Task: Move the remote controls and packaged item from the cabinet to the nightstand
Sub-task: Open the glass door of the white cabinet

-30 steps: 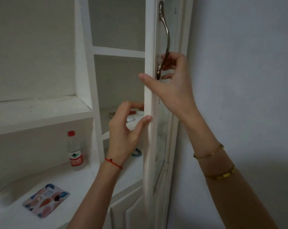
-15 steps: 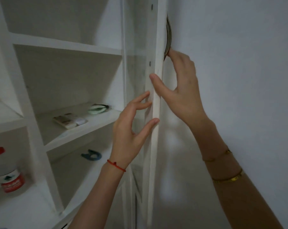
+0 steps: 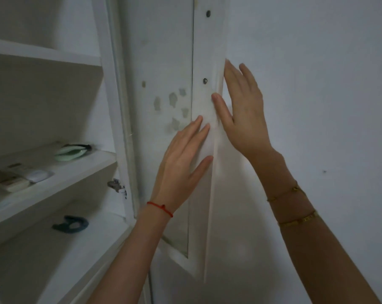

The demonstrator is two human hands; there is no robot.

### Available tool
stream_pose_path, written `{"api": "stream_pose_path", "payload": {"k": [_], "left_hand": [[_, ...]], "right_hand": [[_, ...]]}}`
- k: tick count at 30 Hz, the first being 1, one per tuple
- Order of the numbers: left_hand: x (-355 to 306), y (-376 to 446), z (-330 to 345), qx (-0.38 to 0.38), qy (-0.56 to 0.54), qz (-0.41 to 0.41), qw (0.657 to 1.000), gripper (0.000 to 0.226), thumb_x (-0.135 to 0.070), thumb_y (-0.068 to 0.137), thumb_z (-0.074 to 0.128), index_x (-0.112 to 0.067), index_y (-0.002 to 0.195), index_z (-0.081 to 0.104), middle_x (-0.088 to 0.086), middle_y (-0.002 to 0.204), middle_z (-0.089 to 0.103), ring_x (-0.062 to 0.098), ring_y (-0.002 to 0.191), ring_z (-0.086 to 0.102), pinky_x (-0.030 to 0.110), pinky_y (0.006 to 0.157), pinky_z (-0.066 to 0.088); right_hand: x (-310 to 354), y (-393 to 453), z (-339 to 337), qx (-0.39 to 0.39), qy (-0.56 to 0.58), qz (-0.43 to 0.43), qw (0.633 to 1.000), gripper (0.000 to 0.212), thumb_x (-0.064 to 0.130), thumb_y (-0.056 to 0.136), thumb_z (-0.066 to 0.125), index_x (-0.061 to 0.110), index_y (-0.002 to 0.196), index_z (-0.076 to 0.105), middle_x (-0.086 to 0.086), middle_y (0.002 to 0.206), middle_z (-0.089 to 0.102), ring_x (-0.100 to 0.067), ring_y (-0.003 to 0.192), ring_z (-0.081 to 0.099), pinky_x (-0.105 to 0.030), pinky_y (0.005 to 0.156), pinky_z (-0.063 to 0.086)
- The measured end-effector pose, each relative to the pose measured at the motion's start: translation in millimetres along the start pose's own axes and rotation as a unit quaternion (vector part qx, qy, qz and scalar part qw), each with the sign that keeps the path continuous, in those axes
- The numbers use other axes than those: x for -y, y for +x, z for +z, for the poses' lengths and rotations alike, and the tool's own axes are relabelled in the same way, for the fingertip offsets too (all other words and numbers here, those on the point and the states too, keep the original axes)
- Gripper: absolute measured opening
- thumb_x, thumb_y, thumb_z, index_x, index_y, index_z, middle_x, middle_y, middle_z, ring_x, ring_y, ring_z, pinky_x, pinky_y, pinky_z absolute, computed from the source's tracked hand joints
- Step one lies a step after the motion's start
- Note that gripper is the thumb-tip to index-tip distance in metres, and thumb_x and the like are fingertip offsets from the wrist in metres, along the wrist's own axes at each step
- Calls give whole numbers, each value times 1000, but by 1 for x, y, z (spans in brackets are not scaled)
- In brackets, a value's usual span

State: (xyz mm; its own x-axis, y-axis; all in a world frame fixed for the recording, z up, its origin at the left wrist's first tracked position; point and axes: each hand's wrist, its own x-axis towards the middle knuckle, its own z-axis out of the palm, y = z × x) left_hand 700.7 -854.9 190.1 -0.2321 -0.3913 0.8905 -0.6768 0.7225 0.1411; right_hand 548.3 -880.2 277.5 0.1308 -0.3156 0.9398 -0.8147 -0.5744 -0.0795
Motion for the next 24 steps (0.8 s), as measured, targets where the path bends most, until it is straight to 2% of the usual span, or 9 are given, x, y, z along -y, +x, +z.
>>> {"api": "stream_pose_path", "payload": {"k": [4, 10, 17, 21, 24], "left_hand": [[7, 12, 26, 14, 35, 5, 999, 61, -27, 98, 57, -10, 150, 31, 4, 160, 24, 12, 149, 20, 44, 118, 27], [21, 28, 64, 39, 61, -2, 997, 63, -30, 99, 53, -12, 152, 25, 3, 163, 16, 10, 150, 11, 43, 122, 19], [34, 37, 89, 28, 98, -3, 995, 64, -21, 97, 56, -11, 152, 25, 5, 163, 15, 13, 151, 9, 44, 122, 19], [33, 36, 90, 19, 108, 4, 994, 65, -19, 96, 59, -9, 151, 27, 7, 162, 17, 17, 151, 12, 44, 122, 18], [31, 35, 86, 27, 125, 4, 992, 64, -22, 97, 57, -10, 152, 26, 6, 162, 17, 16, 151, 13, 43, 123, 17]], "right_hand": [[-28, 7, 11, 7, -26, -2, 1000, 54, 35, 104, 33, 7, 151, 30, -6, 158, 32, -25, 150, 19, -47, 120, 19], [-70, 18, 29, 18, -46, -9, 999, 54, 34, 105, 31, 7, 151, 28, -5, 159, 30, -24, 150, 16, -45, 122, 13], [-97, 26, 45, 21, -32, -25, 999, 54, 34, 105, 30, 7, 152, 26, -5, 159, 29, -24, 151, 13, -46, 123, 8], [-98, 26, 47, -1, -2, -34, 999, 54, 33, 105, 32, 5, 150, 30, -7, 157, 33, -25, 150, 16, -46, 123, 10], [-96, 23, 50, -32, 29, -32, 999, 53, 31, 104, 37, 3, 148, 34, -9, 155, 37, -26, 148, 25, -44, 122, 19]]}}
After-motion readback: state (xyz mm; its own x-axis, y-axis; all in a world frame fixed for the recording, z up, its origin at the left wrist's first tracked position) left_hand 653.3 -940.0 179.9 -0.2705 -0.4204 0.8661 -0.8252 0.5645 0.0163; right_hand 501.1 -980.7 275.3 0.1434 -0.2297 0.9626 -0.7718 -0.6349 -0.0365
